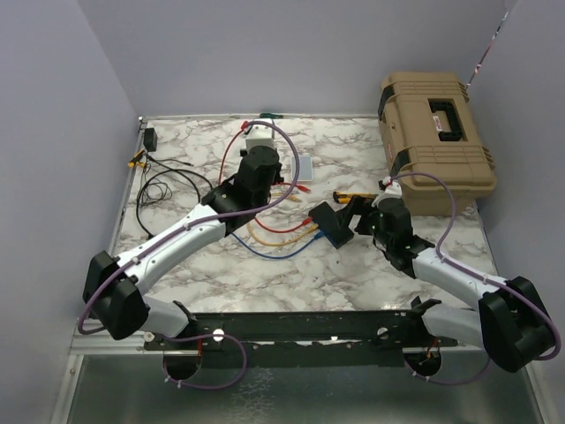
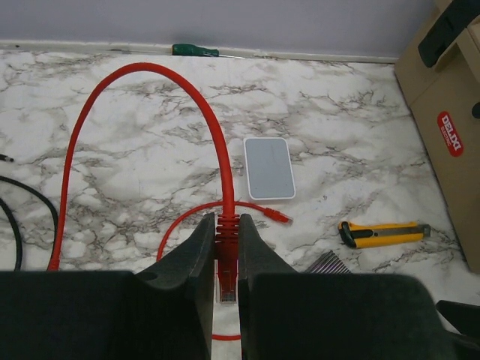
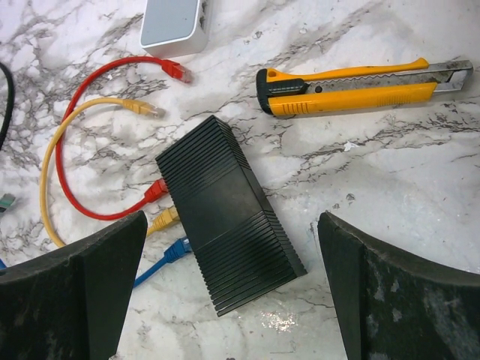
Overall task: Insert the plug into the switch port
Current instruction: Pick up the connector from the center of the board.
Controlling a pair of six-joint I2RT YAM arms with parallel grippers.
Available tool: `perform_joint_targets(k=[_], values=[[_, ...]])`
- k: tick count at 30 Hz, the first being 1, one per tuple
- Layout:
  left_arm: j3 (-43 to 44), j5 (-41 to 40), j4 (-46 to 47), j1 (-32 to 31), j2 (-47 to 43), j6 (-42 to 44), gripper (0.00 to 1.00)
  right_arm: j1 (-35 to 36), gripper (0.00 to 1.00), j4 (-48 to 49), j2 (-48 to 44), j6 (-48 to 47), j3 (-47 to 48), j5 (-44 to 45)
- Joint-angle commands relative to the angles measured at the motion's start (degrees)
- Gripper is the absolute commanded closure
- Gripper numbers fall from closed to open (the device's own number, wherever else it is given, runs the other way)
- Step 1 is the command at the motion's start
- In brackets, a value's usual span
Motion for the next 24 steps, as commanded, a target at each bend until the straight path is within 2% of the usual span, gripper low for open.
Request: perform_joint_targets(k=[1,7,14,18,22,24], values=[[-0.1,-7.2,-12.8,-3.4,-7.1,-4.0,1.0,0.3,0.0,0.6,-1.6,-0.7,-0.8,-2.0],[0.3,-3.7,-22.0,-7.7,-8.9,-10.5,1.0,0.3,0.0,0.9,-1.4,-0.6,-0.7,-2.7],[0.3,-0.1,-22.6,-13.9,-3.5,-15.9,1.0,0.3,0.0,0.9,-0.7,-0.7,-0.5,-2.4],[-2.5,-0.1,-17.3,-15.3,0.7,-16.4,1.0,0.3,0.0,0.8,-0.7,-0.8,-0.5,-2.1],[-4.6,-0.3,-9.7,-15.2,6.1,-16.2,0.89,0.3,0.0,0.5,-0.8,-0.7,-0.5,-1.6],[-3.7,0.4,-7.5,-15.0,9.9,-15.1,0.88,0.3,0.0,0.6,-0.8,-0.7,-0.6,-1.5]])
